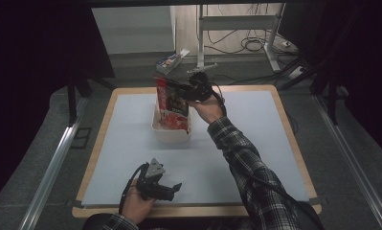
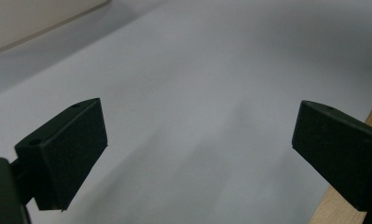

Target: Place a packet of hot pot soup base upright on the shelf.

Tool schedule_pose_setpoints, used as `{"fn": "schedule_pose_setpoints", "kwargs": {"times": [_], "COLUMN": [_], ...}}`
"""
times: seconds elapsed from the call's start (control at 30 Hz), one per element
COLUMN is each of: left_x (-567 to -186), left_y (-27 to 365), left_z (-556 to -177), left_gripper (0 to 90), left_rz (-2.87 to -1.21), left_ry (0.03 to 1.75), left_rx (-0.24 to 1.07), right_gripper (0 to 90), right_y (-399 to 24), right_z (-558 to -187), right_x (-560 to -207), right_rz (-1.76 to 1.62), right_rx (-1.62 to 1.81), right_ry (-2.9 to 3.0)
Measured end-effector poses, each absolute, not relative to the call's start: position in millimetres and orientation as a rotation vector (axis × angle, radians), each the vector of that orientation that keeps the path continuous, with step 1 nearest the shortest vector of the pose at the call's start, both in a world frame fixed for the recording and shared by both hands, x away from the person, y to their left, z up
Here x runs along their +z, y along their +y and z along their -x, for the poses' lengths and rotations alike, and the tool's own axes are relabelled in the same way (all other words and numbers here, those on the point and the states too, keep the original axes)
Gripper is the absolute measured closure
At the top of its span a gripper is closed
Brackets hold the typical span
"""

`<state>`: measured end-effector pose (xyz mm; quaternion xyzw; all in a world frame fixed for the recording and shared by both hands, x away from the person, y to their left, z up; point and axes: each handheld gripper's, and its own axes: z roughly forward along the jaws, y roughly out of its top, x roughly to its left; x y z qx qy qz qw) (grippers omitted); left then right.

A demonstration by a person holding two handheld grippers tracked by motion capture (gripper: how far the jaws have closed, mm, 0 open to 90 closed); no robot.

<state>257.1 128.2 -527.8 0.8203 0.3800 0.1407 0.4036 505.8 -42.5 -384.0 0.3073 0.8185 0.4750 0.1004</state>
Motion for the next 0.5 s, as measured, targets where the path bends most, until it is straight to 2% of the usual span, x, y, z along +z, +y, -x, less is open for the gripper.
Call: {"fn": "schedule_pose_setpoints", "kwargs": {"times": [0.5], "left_x": [-529], "left_y": [126], "left_z": [-258], "left_gripper": [3.0], "left_rz": [-2.079], "left_ry": [0.954], "left_rx": [0.347], "right_gripper": [68.9], "right_y": [-61], "right_z": [-504], "right_x": [-399], "right_rz": [-0.898], "right_rx": [1.282], "right_ry": [2.445]}}
